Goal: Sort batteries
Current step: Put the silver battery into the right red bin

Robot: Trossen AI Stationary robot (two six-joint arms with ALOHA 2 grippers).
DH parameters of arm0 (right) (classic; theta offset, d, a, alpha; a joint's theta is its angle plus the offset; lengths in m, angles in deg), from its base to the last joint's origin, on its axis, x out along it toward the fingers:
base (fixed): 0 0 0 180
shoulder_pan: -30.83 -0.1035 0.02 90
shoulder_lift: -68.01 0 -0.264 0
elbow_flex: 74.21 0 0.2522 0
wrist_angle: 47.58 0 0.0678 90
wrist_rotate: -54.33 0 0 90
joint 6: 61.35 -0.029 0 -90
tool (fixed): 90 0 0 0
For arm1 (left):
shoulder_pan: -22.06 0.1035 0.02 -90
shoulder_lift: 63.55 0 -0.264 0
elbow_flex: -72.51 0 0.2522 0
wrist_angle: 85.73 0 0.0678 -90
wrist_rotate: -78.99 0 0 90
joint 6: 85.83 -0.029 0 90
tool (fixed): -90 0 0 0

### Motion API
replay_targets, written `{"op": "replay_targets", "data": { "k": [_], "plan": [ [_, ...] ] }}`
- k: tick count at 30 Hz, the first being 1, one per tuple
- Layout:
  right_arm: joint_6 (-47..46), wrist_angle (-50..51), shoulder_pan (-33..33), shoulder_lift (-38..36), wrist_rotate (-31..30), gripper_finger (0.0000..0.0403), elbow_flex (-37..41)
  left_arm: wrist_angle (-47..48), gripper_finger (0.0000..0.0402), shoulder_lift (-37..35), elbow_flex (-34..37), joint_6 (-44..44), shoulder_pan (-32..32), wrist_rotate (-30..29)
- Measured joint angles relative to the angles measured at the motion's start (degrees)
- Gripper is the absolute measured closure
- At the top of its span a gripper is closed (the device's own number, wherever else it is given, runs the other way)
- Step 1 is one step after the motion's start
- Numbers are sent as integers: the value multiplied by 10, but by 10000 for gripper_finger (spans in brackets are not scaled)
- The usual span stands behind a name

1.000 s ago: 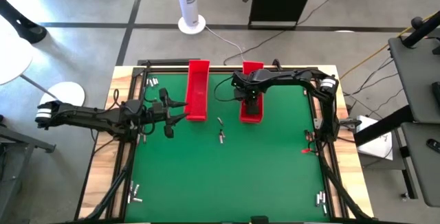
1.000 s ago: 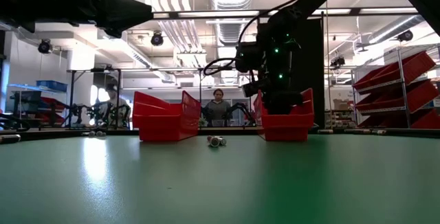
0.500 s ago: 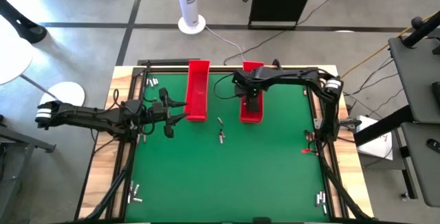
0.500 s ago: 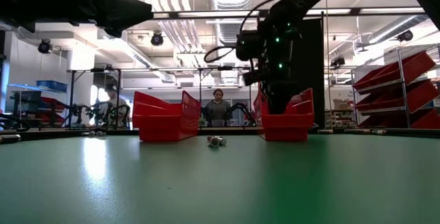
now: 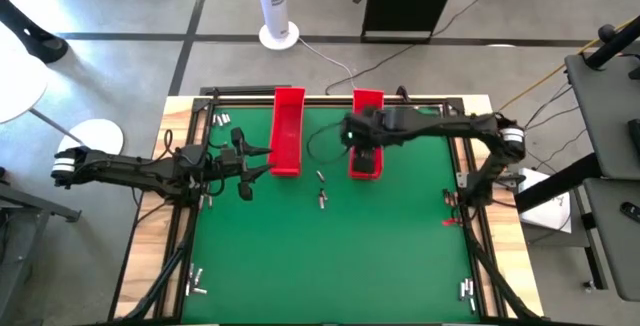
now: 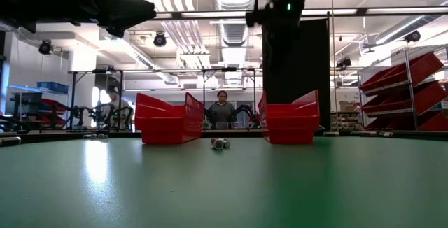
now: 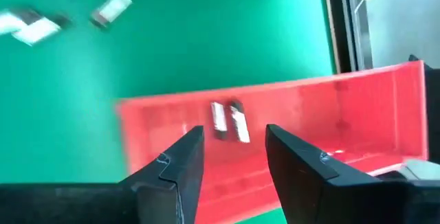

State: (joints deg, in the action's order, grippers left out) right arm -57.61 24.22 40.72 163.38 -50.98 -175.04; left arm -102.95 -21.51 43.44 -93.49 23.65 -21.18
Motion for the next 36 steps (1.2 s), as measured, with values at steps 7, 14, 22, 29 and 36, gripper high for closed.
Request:
{"op": "replay_targets", "data": {
  "k": [7, 14, 22, 29, 36],
  "plan": [
    [-130, -105, -146, 10, -38, 246, 18, 0, 244, 0, 0, -5, 0, 0],
    [-271, -322, -242, 115, -91, 254, 50, 2, 244, 1, 0, -6, 0, 0],
    [-456, -295, -261, 218, -209, 222, 47, 8, 244, 3, 0, -5, 0, 0],
    [-565, -307, -275, 246, -257, 208, 50, 15, 244, 4, 0, -9, 0, 0],
    [-566, -359, -275, 281, -260, 227, 50, 15, 244, 12, 0, -9, 0, 0]
  ]
}}
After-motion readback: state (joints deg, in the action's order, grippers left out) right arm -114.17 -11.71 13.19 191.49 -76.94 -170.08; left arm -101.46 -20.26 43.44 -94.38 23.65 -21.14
